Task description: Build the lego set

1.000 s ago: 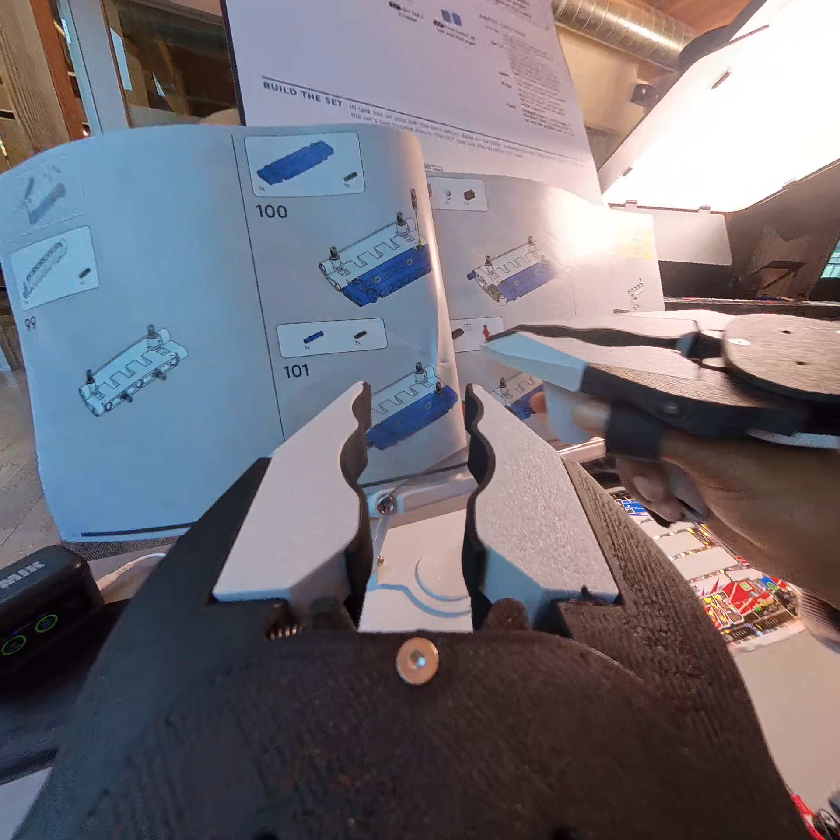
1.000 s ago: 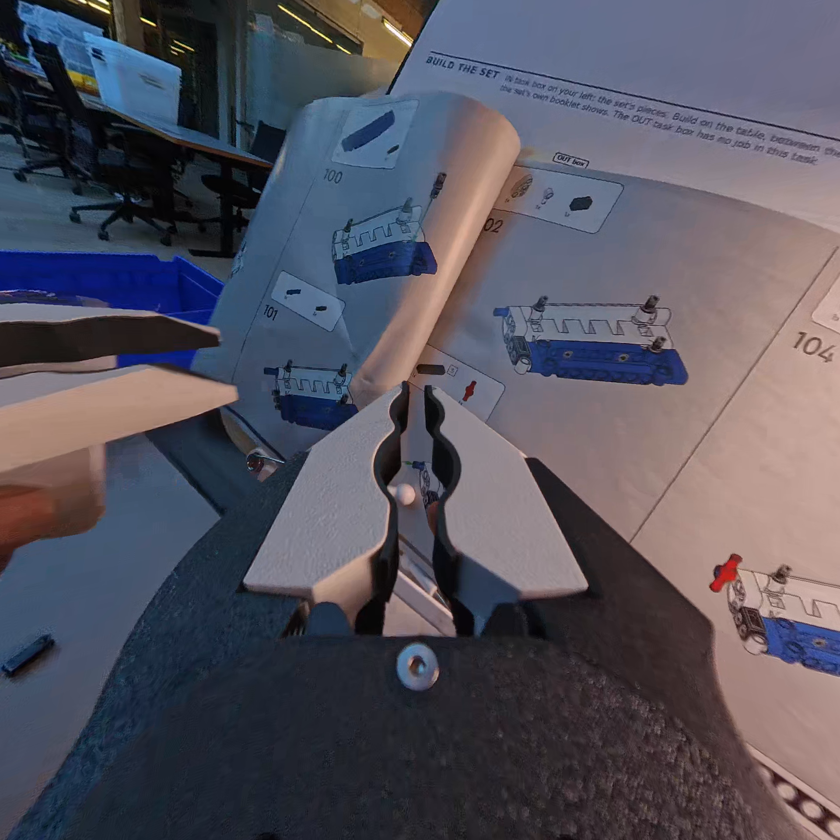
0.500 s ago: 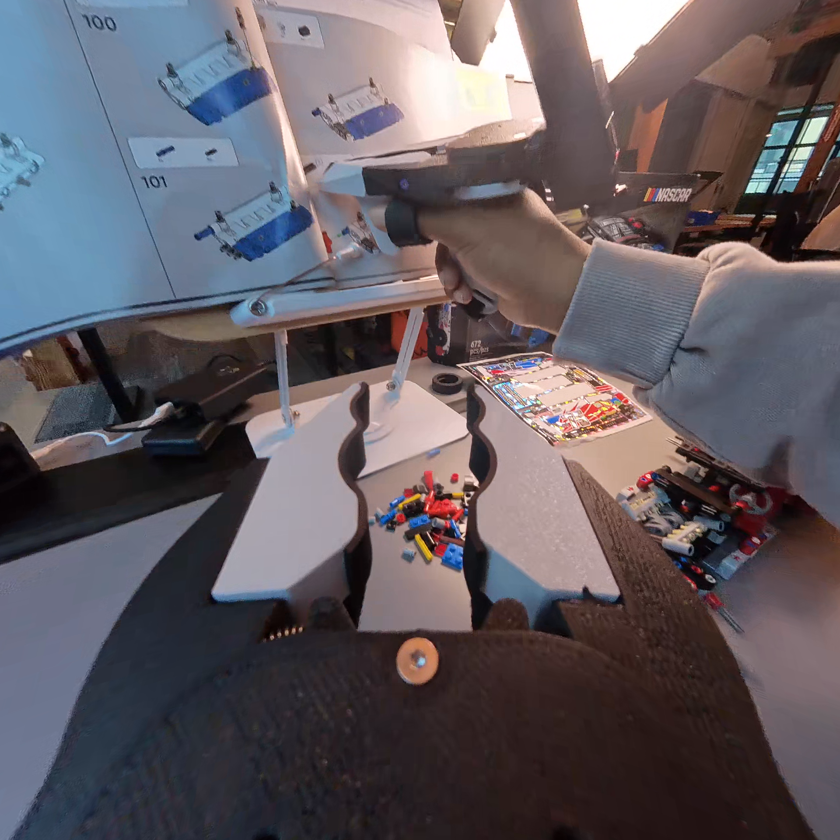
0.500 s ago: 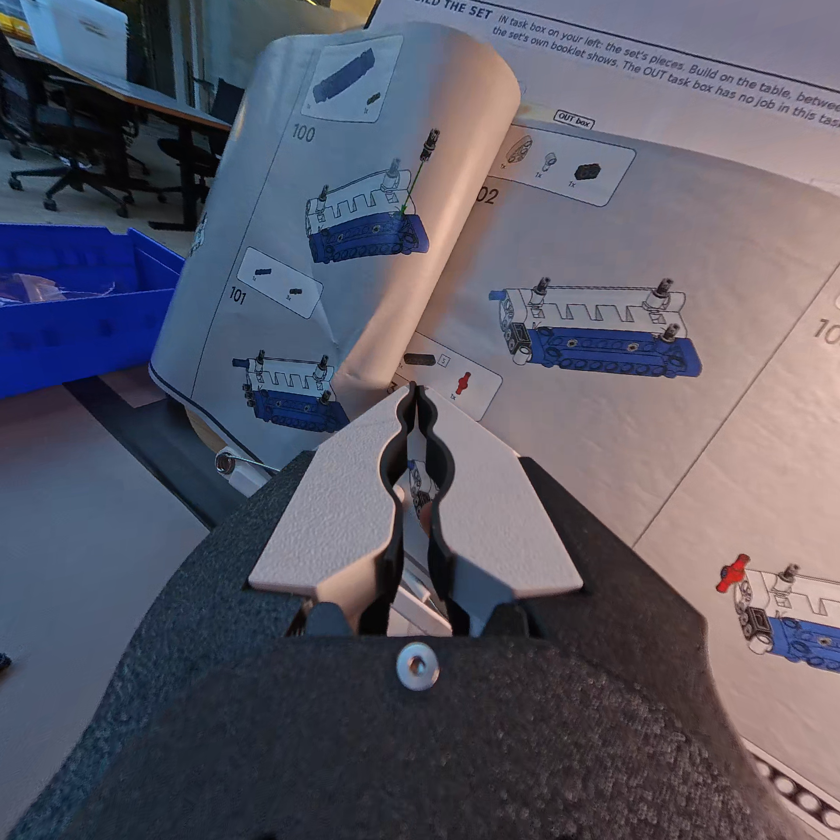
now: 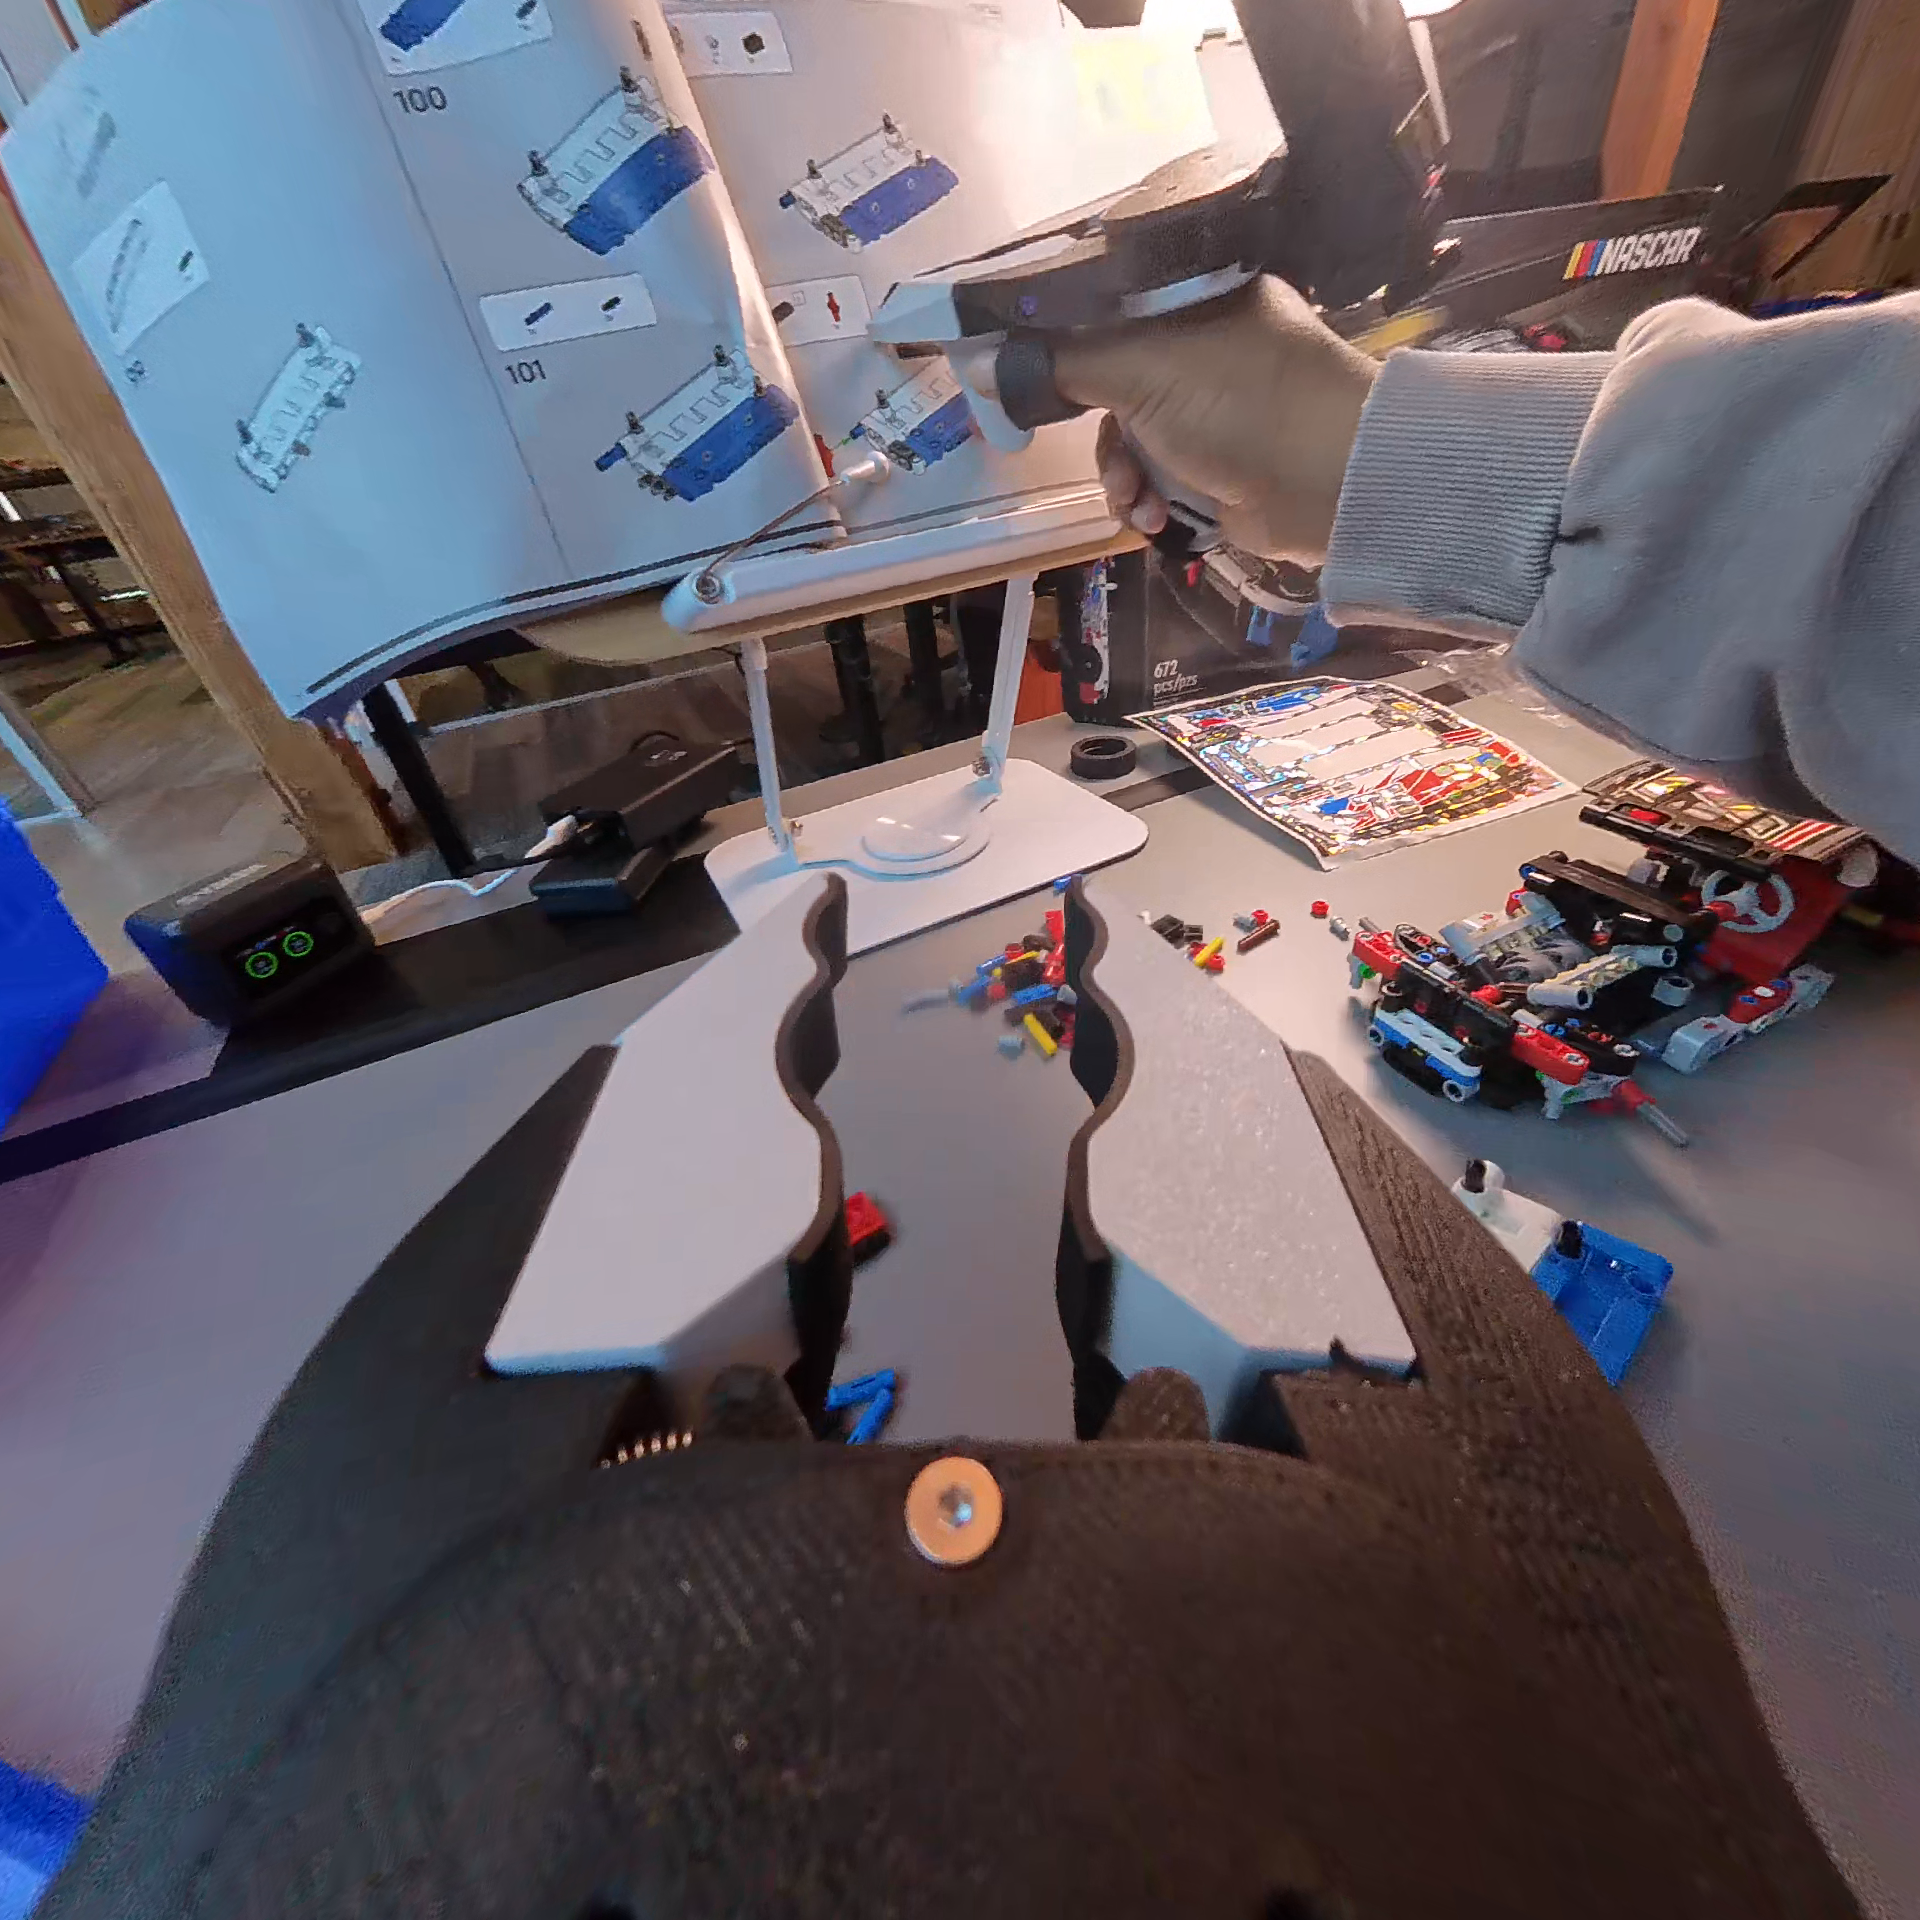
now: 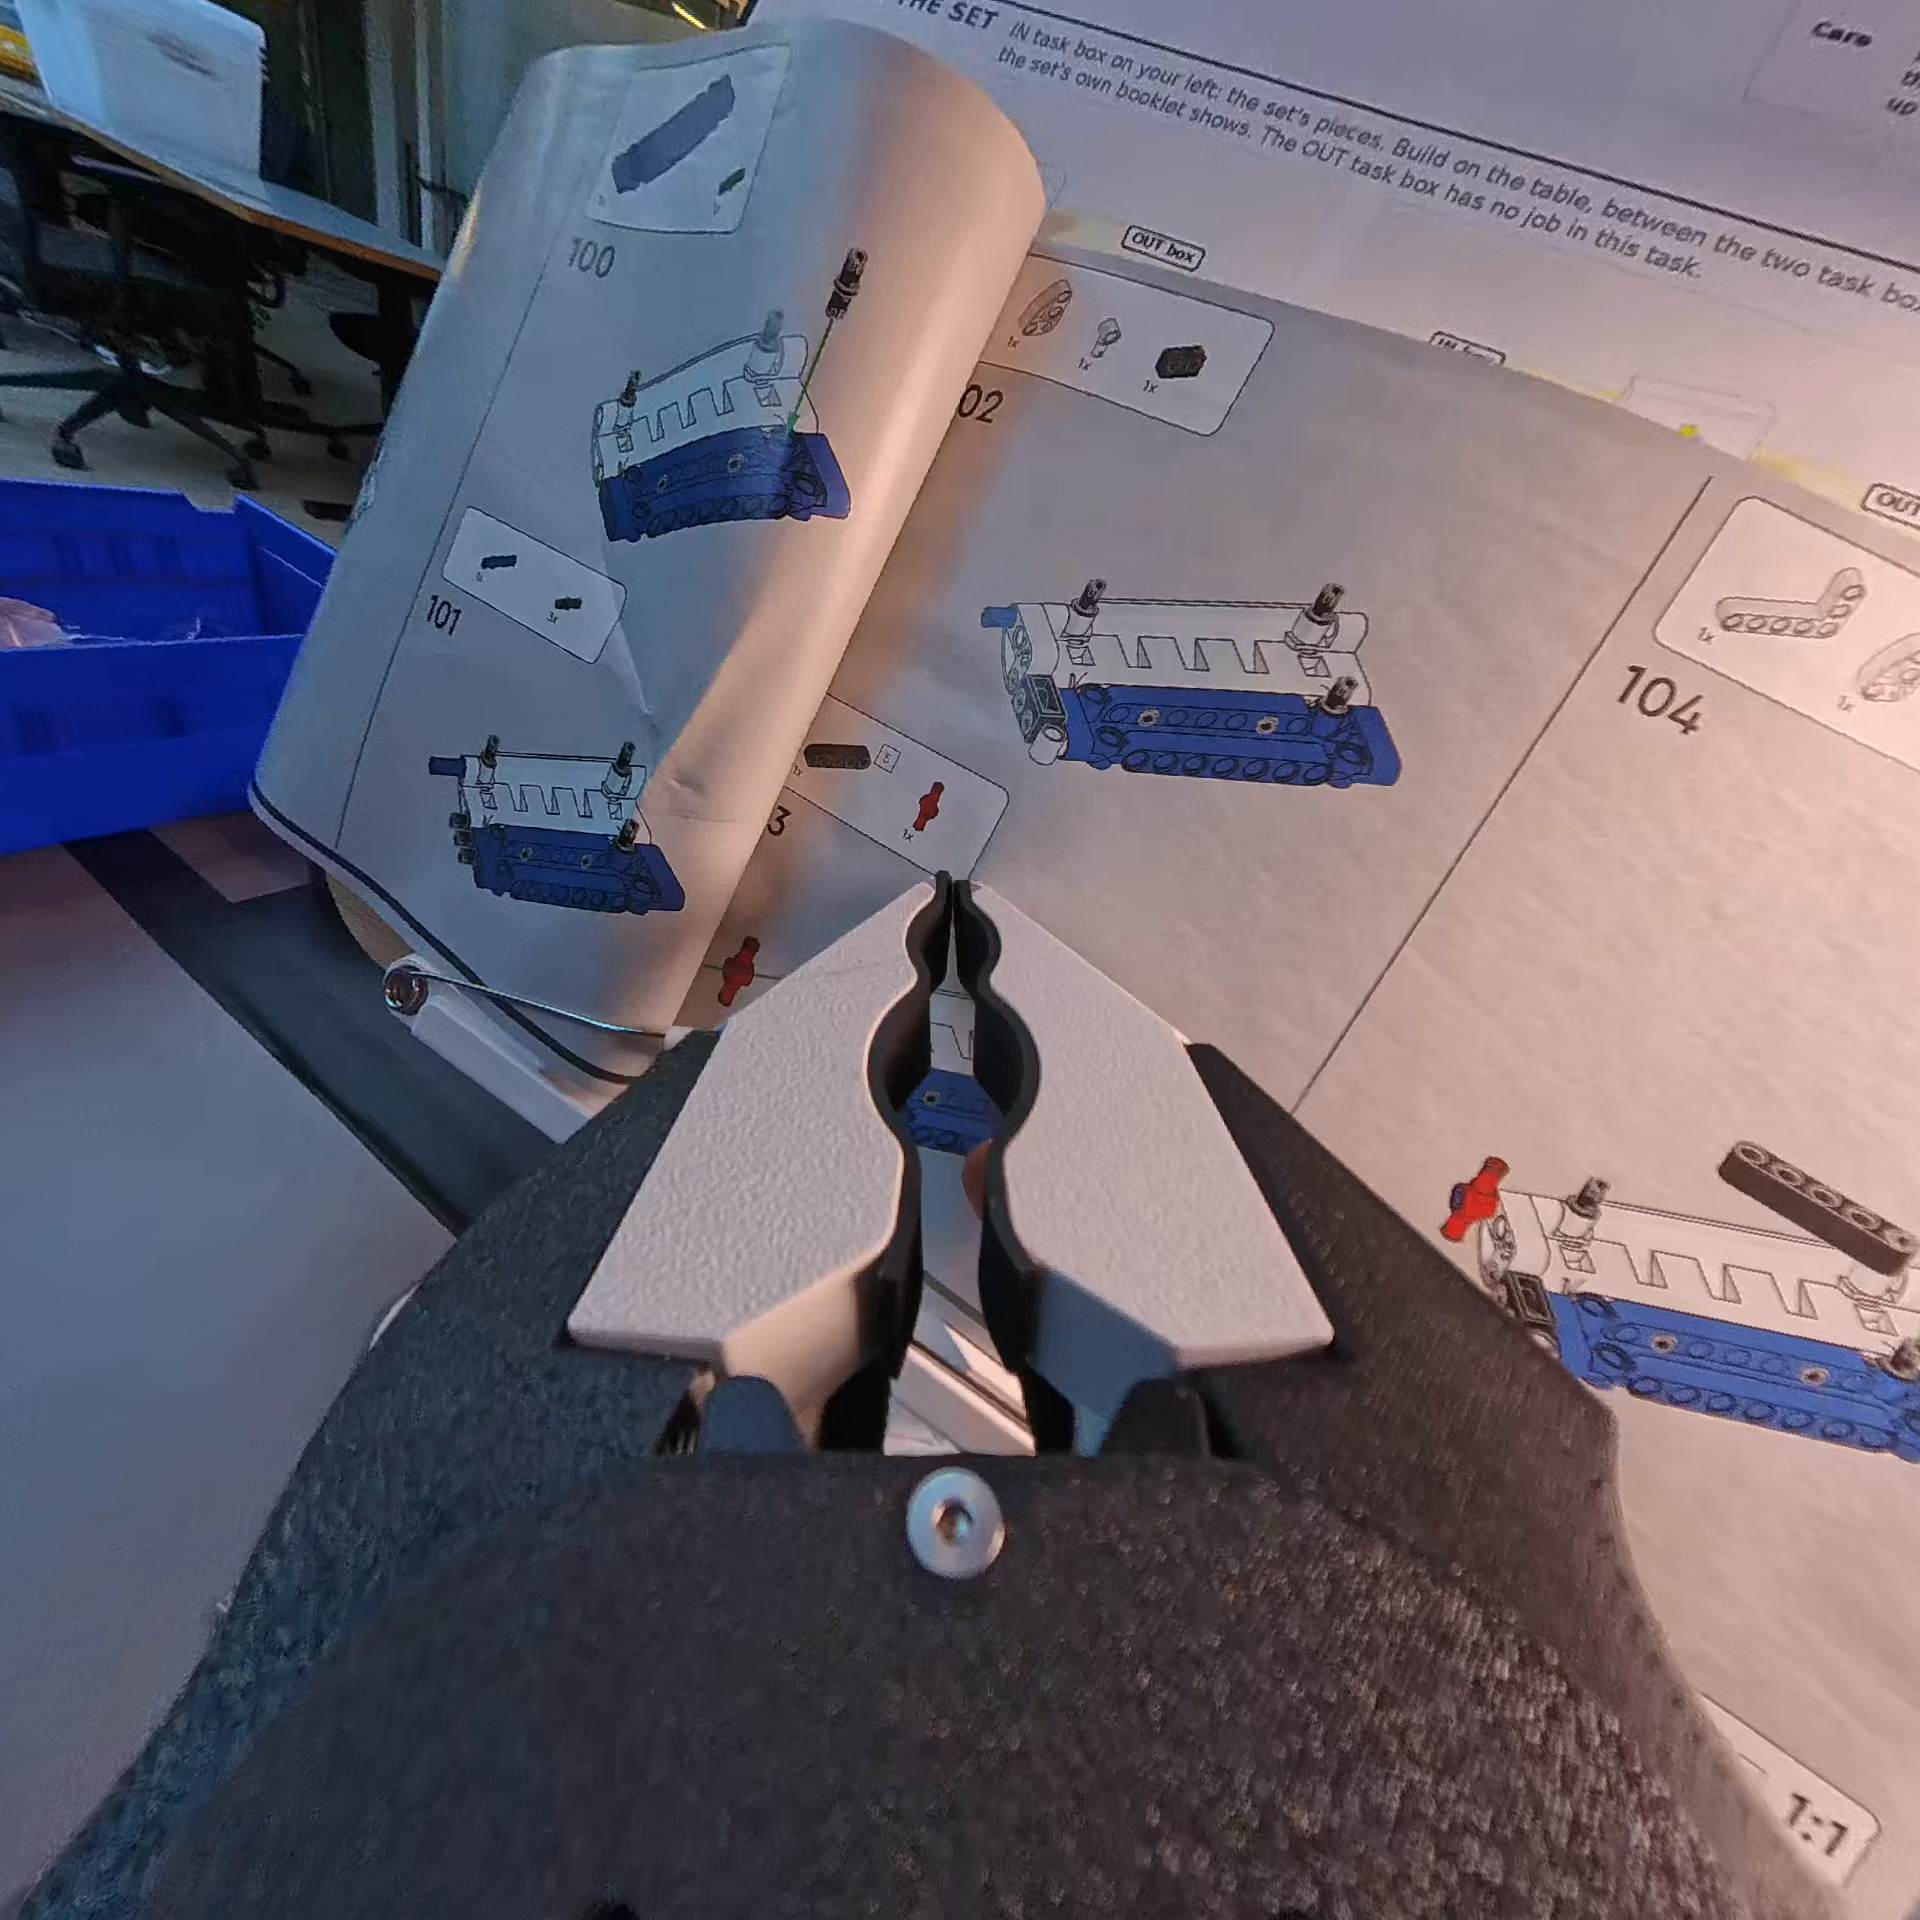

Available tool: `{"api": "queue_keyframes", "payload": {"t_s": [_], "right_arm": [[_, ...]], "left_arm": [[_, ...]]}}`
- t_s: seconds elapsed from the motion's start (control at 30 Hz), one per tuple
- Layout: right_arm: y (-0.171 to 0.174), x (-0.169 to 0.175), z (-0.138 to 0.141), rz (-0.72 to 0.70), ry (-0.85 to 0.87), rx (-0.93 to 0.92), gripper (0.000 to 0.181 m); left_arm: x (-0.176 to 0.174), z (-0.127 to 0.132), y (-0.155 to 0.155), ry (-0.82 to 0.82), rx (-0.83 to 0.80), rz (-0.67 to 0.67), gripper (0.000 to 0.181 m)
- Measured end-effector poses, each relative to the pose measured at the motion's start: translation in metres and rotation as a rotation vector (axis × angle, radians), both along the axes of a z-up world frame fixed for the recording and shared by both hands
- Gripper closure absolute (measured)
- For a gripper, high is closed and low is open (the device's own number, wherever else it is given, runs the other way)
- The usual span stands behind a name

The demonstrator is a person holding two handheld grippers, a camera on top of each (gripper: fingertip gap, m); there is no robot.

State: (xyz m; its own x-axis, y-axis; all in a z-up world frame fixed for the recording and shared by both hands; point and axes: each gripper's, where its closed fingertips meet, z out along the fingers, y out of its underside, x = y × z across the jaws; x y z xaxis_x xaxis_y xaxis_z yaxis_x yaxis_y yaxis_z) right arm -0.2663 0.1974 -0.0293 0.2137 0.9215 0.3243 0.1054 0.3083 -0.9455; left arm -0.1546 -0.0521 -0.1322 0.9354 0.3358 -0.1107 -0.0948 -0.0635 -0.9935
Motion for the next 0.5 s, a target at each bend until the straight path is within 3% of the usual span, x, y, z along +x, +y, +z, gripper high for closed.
{"api": "queue_keyframes", "payload": {"t_s": [0.13,0.3,0.5], "right_arm": [[0.014,0.031,-0.003,-0.052,0.004,0.014,0.175],[0.062,0.077,-0.030,-0.228,-0.070,0.037,0.163],[0.085,0.074,-0.038,-0.228,-0.091,0.005,0.173]], "left_arm": [[-0.013,0.001,-0.019,0.000,0.003,0.051,0.143],[-0.023,0.000,-0.038,-0.021,0.026,0.079,0.145],[-0.027,-0.008,-0.037,-0.029,0.000,0.080,0.146]]}}
